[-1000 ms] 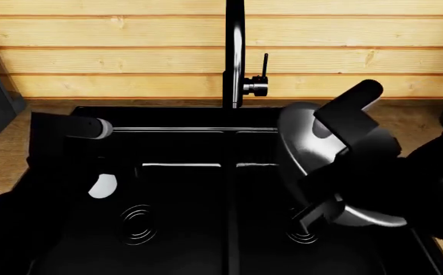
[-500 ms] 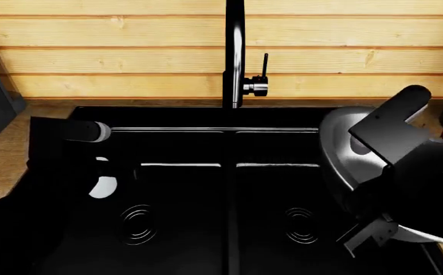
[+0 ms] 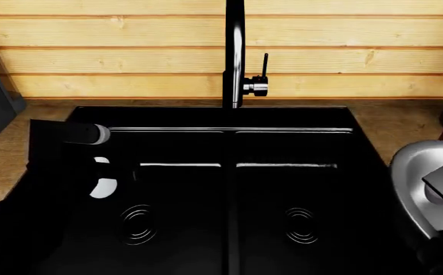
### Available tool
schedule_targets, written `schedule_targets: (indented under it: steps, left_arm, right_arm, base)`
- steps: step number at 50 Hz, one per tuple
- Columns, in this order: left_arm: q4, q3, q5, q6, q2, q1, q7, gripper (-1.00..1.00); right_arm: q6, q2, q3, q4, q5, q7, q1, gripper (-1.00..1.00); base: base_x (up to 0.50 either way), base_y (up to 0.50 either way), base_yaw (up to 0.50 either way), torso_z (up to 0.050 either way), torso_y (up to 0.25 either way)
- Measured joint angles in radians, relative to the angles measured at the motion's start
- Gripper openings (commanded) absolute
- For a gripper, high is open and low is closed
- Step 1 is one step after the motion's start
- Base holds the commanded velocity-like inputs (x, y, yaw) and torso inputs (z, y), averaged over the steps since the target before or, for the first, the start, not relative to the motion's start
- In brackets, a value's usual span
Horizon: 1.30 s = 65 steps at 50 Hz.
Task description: Pick the cup and bowl from the sink and place them on the counter for drying.
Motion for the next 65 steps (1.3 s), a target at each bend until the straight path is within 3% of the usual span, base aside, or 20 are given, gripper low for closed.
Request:
schedule_targets:
  steps: [11,29,54,65]
  left_arm:
    - [-0.013,0.011,0.007,0.013,0.002,0.0,0.006,1.0]
    - [-0.028,0.02,0.012,0.028,0.001,0.003,0.01,1.0]
    - [-0.001,0.012,-0.009,0.006,-0.01,-0.003,-0.01,1.0]
    - [0.012,0.012,-0.019,-0.009,-0.015,-0.012,-0.023,1.0]
  right_arm:
    - [0.05,0.151,-0.002,0.028,-0.031,0.009,-0.024,-1.0]
    - [0.061,0.215,-0.006,0.112,-0.104,-0.043,-0.051,-1.0]
    - [-0.04,0.221,-0.098,0.093,-0.799,-0.609,-0.121,-1.0]
    - [-0.122,0.189,-0.136,0.147,-1.033,-0.785,-0.143,-1.0]
  base:
    - [0.0,0.0,0.0,0.0,0.0]
    - [0.0,0.0,0.0,0.0,0.001]
    - [0.0,0.0,0.0,0.0,0.0]
    - [0.0,0.0,0.0,0.0,0.0]
